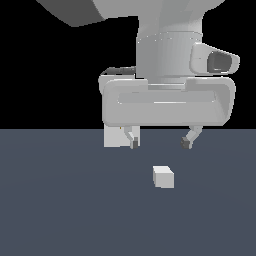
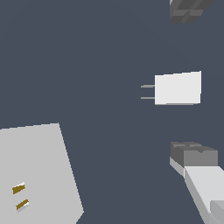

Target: Plug the charger into the wall socket.

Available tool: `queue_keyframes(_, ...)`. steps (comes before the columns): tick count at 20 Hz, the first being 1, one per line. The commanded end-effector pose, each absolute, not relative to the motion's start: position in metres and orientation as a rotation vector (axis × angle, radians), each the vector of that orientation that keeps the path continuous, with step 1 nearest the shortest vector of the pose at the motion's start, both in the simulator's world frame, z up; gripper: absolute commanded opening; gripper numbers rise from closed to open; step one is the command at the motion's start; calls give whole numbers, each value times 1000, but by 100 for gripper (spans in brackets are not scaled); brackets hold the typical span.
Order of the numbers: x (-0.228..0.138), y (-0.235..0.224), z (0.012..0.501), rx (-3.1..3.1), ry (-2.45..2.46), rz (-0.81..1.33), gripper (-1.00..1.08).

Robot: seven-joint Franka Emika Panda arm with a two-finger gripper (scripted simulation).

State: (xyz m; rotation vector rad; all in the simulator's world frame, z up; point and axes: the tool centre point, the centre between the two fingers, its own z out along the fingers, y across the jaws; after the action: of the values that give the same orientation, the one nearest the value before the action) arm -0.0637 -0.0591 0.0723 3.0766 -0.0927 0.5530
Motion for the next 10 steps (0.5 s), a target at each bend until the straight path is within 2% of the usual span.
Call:
queue_keyframes(1, -65, -61, 68, 3073, -98, 575, 100)
queue_keyframes(10, -66, -63, 63, 3070, -103, 597, 100)
